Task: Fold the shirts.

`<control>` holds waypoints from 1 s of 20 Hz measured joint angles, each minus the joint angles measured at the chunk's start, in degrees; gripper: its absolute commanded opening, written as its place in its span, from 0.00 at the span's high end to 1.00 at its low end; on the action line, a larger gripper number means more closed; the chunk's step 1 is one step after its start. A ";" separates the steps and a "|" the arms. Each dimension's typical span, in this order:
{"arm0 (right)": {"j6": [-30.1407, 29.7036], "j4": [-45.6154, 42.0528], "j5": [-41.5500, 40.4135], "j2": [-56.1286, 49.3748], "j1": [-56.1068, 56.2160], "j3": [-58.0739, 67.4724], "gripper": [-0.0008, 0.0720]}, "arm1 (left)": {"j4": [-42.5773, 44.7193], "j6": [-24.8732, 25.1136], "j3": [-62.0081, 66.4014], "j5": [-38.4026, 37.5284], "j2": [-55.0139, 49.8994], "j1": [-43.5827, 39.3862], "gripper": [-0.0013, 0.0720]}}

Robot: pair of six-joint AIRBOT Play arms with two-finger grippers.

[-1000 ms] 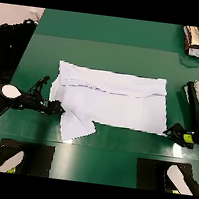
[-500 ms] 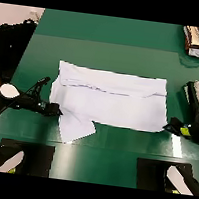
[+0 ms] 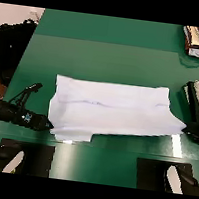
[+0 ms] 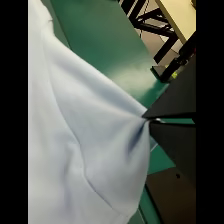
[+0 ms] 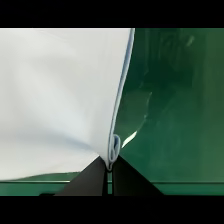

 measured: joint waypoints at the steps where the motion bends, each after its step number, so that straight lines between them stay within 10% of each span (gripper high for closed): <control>1: 0.11 -0.33 0.42 -0.09 0.15 1.66 0.97 | 0.31 -0.22 1.27 0.15 0.02 -0.02 0.95; 12: 2.67 -0.85 -9.01 -33.29 14.03 21.46 0.96 | 6.45 3.19 16.15 24.39 -29.24 -0.02 0.95; 13: 2.80 0.28 -9.31 -36.41 14.56 23.34 0.82 | 6.47 3.37 17.11 25.79 -31.95 -0.02 0.93; 15: 2.89 3.15 -9.94 -41.90 15.06 27.23 0.41 | 6.54 3.58 18.86 27.85 -36.26 0.00 0.19; 20: 2.03 10.71 -8.28 -49.13 12.55 34.42 0.38 | 6.91 3.76 24.92 26.86 -40.11 0.00 0.15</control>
